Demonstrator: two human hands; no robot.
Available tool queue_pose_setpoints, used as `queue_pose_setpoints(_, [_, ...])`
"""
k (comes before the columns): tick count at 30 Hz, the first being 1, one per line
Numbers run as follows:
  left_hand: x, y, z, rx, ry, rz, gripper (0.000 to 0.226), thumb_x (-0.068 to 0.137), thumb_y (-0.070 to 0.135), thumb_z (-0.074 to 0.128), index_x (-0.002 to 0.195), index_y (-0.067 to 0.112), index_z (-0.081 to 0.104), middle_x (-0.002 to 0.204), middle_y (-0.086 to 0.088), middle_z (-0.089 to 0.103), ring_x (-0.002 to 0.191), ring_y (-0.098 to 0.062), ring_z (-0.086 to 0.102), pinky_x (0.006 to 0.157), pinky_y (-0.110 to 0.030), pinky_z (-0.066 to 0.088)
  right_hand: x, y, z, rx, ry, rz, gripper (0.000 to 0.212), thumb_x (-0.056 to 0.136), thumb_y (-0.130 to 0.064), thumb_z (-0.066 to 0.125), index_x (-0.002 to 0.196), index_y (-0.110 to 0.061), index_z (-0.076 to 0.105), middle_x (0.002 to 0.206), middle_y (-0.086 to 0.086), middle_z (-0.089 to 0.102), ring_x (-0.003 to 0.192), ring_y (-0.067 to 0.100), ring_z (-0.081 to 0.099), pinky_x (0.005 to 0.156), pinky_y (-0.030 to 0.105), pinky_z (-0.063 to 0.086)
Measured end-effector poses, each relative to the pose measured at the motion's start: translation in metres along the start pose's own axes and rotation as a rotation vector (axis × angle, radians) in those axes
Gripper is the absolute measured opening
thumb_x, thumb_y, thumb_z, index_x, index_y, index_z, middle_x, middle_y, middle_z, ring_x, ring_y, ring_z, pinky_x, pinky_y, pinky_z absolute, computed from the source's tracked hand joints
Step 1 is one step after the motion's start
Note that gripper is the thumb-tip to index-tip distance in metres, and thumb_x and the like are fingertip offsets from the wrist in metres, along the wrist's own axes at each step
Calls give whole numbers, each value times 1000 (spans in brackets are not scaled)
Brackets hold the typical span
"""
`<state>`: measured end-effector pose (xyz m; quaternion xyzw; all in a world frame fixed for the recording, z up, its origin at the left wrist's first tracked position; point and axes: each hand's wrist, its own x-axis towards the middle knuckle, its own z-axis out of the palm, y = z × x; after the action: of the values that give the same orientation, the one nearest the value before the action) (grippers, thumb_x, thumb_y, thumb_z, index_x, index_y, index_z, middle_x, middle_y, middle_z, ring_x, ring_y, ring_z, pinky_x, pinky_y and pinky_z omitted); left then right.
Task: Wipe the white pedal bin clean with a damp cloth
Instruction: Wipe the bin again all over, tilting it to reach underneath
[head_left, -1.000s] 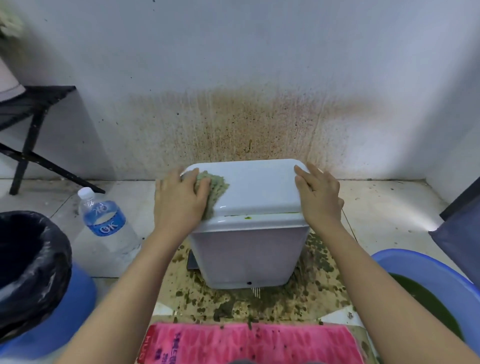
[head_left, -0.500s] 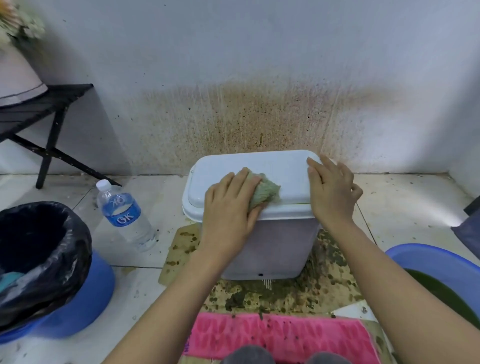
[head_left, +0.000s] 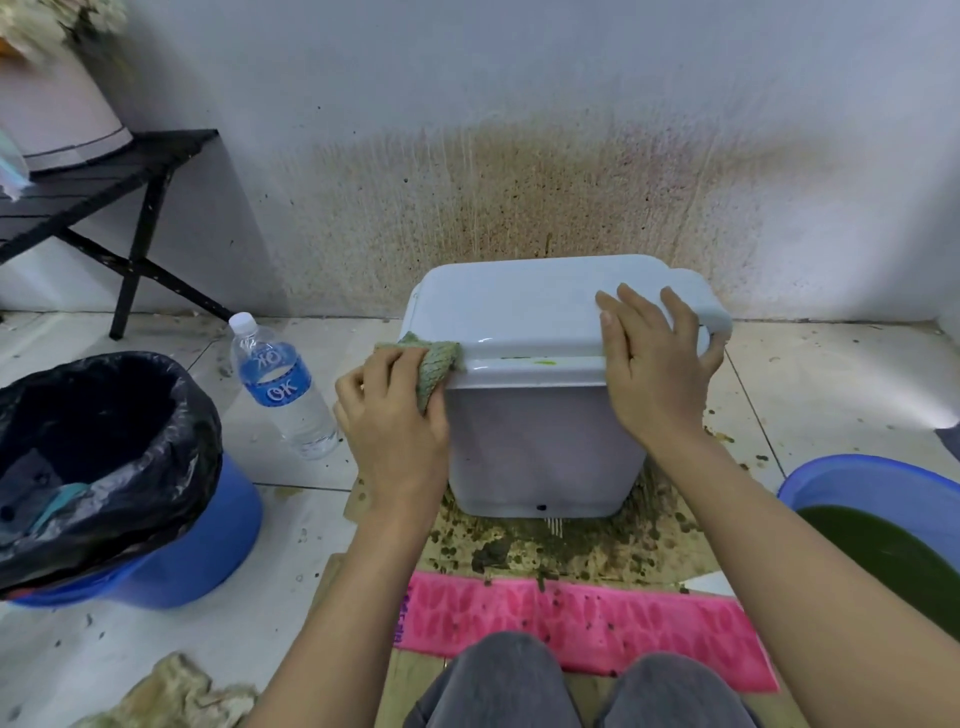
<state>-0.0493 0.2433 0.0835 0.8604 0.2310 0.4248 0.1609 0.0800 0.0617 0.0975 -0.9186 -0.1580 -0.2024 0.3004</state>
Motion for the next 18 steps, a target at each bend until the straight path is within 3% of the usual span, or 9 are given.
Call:
queue_pose_setpoints(4, [-6,39,11,85,-43,115,26,77,12,71,103,11,71,111,-5,66,93,-36,52,74,-41,39,-1,-2,4,7,32,19,40,105,-45,28,133,-39,56,147,-18,46,145,17,22,111,62,6])
queue_pose_setpoints(9, [-9,52,12,111,-140,287,35,73,12,70,108,16,71,112,-6,65,92,-34,55,68,-40,40,-2,1,4,8,33,6,39,105,-46,28,133,-40,56,147,-19,46,145,15,23,110,61,10])
queue_pose_setpoints(11, [-2,26,3,137,-120,237,39,70,10,70,109,16,71,113,-8,64,92,-36,53,70,-41,38,-2,1,4,15,45,0,38,105,-45,30,132,-40,57,146,-19,47,145,15,24,109,60,11])
queue_pose_setpoints(14, [13,-22,-10,219,-96,12,28,81,12,69,108,14,72,111,-10,61,93,-35,48,74,-40,33,-2,0,4,21,60,2,38,105,-44,31,131,-39,58,145,-18,49,144,16,26,109,60,11])
queue_pose_setpoints(18, [-4,-49,-2,257,-341,-94,25,93,22,63,116,18,71,116,-5,58,103,-29,44,83,-41,36,-4,0,7,13,96,-1,37,105,-43,32,130,-39,59,143,-18,50,143,16,27,109,59,12])
